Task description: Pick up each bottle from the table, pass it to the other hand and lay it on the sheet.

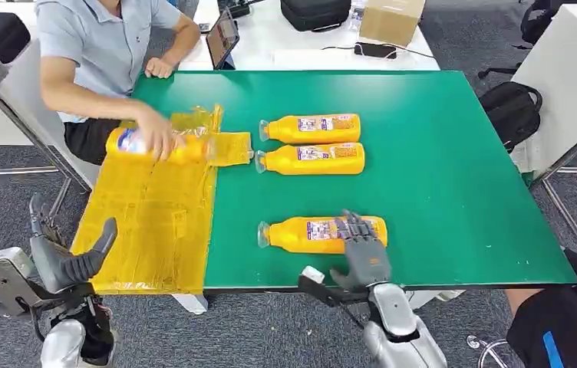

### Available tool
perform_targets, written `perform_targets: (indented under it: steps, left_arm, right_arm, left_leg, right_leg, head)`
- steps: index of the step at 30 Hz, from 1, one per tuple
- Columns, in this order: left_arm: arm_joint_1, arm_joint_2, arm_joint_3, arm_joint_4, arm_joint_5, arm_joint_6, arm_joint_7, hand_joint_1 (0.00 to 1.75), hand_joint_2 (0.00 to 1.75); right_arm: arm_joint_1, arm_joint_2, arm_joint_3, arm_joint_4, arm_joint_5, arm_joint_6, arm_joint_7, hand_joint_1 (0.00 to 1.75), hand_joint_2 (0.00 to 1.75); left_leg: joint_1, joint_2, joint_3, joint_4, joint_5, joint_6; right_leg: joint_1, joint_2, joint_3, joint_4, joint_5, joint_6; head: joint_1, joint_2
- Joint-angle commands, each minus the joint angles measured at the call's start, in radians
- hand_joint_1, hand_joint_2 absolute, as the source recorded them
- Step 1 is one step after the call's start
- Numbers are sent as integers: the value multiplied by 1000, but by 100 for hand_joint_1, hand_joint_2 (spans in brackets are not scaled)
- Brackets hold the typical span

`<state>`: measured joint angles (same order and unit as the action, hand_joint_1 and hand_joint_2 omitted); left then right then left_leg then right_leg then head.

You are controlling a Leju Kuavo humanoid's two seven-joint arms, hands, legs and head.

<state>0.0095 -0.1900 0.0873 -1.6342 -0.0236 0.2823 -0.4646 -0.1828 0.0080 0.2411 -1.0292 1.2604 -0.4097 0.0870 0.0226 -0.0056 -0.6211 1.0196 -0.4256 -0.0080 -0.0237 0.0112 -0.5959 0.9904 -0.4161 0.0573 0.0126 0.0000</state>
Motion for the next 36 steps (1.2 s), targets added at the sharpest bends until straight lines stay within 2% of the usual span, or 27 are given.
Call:
perform_targets:
  steps: [1,13,17,19,20,21,22,27,28,31,32,36]
  left_arm:
    - [-50,1,-39,63,17,-18,-5,0,175]
    - [-48,4,-41,60,16,-17,-5,0,175]
    - [-63,11,-45,73,14,-23,13,0,175]
    - [-85,13,-47,103,20,-29,24,0,175]
    - [-90,13,-47,110,19,-28,24,0,175]
    - [-103,15,-51,125,26,-35,25,0,175]
    - [-113,17,-53,142,27,-34,25,0,175]
    - [-121,27,-54,148,35,-34,20,0,175]
    - [-124,30,-50,148,37,-33,19,0,175]
    - [-115,32,-47,137,46,-45,22,0,175]
    - [-110,30,-50,135,46,-48,22,0,175]
    - [-97,30,-55,133,46,-52,21,0,175]
  right_arm:
    - [-174,-13,-83,300,0,-43,-46,0,175]
    - [-194,3,-84,341,-4,-26,-35,0,175]
    - [-245,13,-88,444,-38,89,-29,0,175]
    - [-273,13,-87,506,-79,148,-71,0,175]
    - [-277,14,-87,514,-86,154,-81,49,175]
    - [-286,12,-87,544,-105,185,-102,147,175]
    - [-297,12,-81,575,-110,206,-105,171,175]
    - [-306,8,-66,626,-121,223,-92,175,175]
    - [-303,9,-69,623,-124,206,-84,150,175]
    - [-287,-9,-63,618,-121,191,-56,161,175]
    - [-280,-19,-61,616,-119,186,-57,171,175]
    - [-269,-29,-76,607,-139,181,-83,175,175]
  left_leg:
    - [0,0,3,-1,1,2]
    - [0,-1,4,-1,1,2]
    - [0,1,4,-1,1,3]
    - [0,0,3,-1,1,2]
    - [0,0,5,-2,2,2]
    - [0,0,5,-1,1,2]
    - [0,0,7,-2,2,2]
    - [1,2,11,-2,3,2]
    - [1,2,14,-2,1,2]
    - [1,1,18,-2,0,2]
    - [1,1,20,-2,0,2]
    - [1,-1,21,-4,0,2]
  right_leg:
    - [1,-1,3,-2,1,-2]
    - [1,-2,4,-1,1,-1]
    - [1,-1,4,-2,1,-2]
    - [1,-1,3,-1,2,-1]
    - [1,-2,4,-2,2,-3]
    - [1,-2,4,-2,2,-2]
    - [1,-3,5,-2,2,-2]
    - [2,-1,8,-4,5,-5]
    - [2,0,9,-3,4,-4]
    - [2,-2,5,-4,1,-6]
    - [2,-1,6,-4,1,-6]
    - [2,-3,8,-6,1,-5]
  head:
    - [0,0]
    - [0,0]
    - [0,0]
    - [0,0]
    - [0,0]
    - [0,0]
    - [0,0]
    - [0,0]
    - [0,0]
    - [0,0]
    - [0,0]
    - [0,0]
